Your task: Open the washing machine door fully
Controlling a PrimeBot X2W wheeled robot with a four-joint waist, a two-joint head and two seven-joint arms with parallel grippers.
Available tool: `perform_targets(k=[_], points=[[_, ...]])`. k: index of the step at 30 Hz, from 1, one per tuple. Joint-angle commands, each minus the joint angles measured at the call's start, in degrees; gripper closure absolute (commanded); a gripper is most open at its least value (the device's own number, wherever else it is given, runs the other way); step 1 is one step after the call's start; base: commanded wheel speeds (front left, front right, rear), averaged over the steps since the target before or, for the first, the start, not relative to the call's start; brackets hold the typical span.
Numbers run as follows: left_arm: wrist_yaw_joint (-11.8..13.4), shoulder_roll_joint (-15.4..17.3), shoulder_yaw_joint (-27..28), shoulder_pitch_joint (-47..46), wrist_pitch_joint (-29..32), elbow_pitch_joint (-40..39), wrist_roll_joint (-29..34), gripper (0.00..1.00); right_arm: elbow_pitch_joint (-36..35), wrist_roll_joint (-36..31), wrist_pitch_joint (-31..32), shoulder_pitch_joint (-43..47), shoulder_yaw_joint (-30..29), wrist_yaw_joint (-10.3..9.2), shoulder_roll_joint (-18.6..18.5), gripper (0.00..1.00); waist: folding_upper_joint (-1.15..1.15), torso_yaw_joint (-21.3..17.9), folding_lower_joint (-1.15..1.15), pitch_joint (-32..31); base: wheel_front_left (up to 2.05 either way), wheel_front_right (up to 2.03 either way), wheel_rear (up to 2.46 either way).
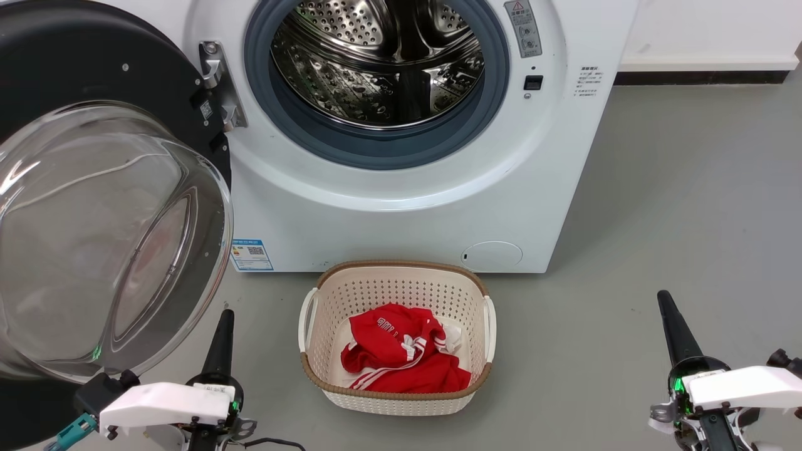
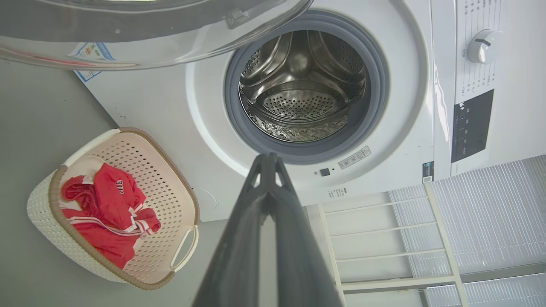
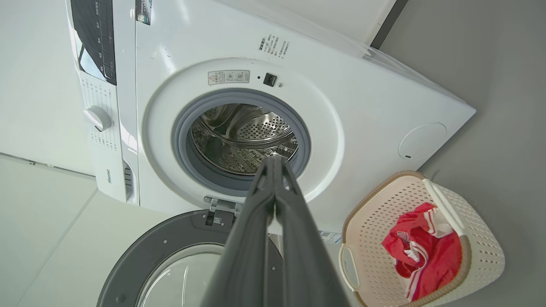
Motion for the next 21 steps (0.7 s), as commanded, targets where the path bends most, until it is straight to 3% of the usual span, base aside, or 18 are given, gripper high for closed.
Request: perform_targets(k=[1,21], points=[[-0.55,0.30,0.34,-1.24,0.32,0.01,-1.23,1.00,-0.04,1.48,0.31,-1.10,-0.21,0.01,-0.29,1.00,0.00,0.01,0.00,-0.02,0.00,0.00,0.00],[-2.02,0.09,1.76,-2.59,3.12,2.07,-11.40,1.00,1.06,11.04,2.81,-2.03,-1.22,0.01,-0.07,1.00,0.00,0.24,0.00,-0.45,0.00,0.00,0.00]])
